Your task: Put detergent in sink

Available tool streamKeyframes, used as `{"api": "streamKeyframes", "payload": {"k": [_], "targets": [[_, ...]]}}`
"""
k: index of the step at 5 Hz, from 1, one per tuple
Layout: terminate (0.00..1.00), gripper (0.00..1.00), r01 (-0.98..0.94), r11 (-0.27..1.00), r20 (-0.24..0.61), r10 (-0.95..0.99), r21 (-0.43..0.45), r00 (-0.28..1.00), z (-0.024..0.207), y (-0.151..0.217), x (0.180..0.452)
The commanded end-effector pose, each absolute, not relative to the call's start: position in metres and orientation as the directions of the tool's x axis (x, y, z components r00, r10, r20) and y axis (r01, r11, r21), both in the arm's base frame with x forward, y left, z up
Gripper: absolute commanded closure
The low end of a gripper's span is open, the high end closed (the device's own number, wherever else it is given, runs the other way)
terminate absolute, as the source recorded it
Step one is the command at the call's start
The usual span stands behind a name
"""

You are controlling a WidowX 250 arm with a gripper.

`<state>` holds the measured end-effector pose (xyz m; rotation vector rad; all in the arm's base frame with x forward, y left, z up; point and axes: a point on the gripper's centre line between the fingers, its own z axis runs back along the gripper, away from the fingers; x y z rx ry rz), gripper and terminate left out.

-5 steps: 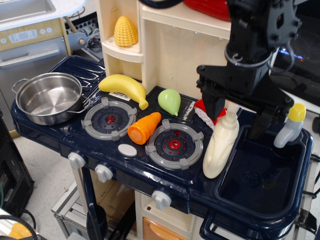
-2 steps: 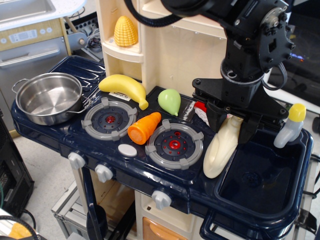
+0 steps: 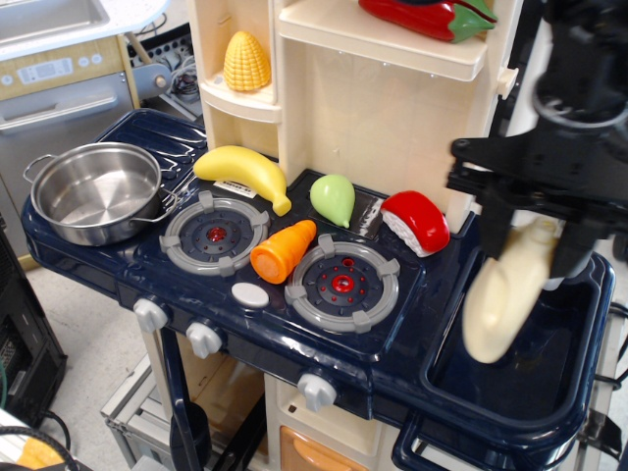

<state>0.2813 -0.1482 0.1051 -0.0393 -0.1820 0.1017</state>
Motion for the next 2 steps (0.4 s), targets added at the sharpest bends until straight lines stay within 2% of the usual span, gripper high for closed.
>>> {"api": "streamKeyframes", "payload": {"k": [1,2], "targets": [[0.00,1.00,-0.106,0.986,0.279,0.139,-0.130,0.950,0.095,-0.166,0.298],[0.00,1.00,-0.084,0.988,0.268,0.117,-0.132,0.956,0.079,-0.167,0.300]]}}
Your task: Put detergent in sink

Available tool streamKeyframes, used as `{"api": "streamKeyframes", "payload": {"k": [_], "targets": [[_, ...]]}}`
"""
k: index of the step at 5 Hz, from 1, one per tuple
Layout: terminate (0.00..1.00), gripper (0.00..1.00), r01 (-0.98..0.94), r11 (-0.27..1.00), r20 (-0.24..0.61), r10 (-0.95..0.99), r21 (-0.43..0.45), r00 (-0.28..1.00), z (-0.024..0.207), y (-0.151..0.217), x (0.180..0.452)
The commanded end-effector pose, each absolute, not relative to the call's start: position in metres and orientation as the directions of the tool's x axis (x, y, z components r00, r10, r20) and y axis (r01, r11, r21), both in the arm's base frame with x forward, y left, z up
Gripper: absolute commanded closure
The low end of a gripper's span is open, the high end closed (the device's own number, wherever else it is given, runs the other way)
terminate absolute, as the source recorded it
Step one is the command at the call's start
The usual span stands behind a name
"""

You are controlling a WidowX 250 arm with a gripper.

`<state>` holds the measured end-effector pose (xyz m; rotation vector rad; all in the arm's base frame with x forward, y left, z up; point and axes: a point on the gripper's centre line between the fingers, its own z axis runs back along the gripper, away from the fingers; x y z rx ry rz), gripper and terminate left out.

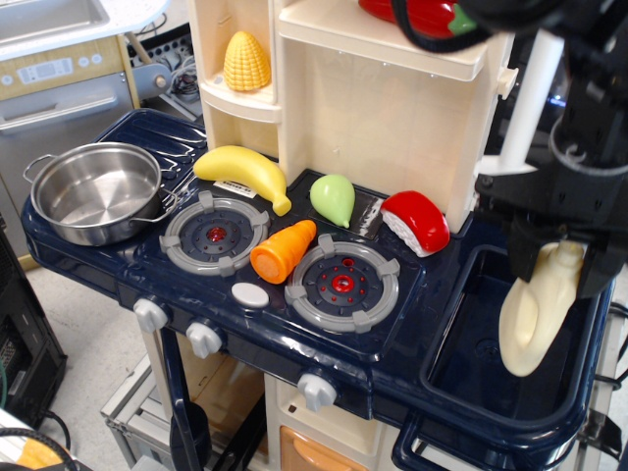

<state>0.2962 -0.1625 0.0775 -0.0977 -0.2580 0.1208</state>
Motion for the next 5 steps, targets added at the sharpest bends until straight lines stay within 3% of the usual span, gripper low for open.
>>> {"api": "streamKeyframes", "payload": {"k": [1,2,3,4,5], "targets": [[0.00,1.00,-0.076,0.989,0.268,0.108,-0.126,0.957,0.0676,-0.1680,0.2947],[0.00,1.00,-0.056,0.988,0.273,0.094,-0.144,0.957,0.0623,-0.1662,0.2967],[0.00,0.00,-0.005,0.979,0.318,0.070,-0.202,0.945,0.0644,-0.1597,0.2993],[0.00,0.00,-0.005,0.979,0.318,0.070,-0.202,0.945,0.0644,-0.1597,0.2993],[1.00,0.00,-0.005,0.979,0.318,0.070,-0.202,0.945,0.0644,-0.1597,0.2993]]}}
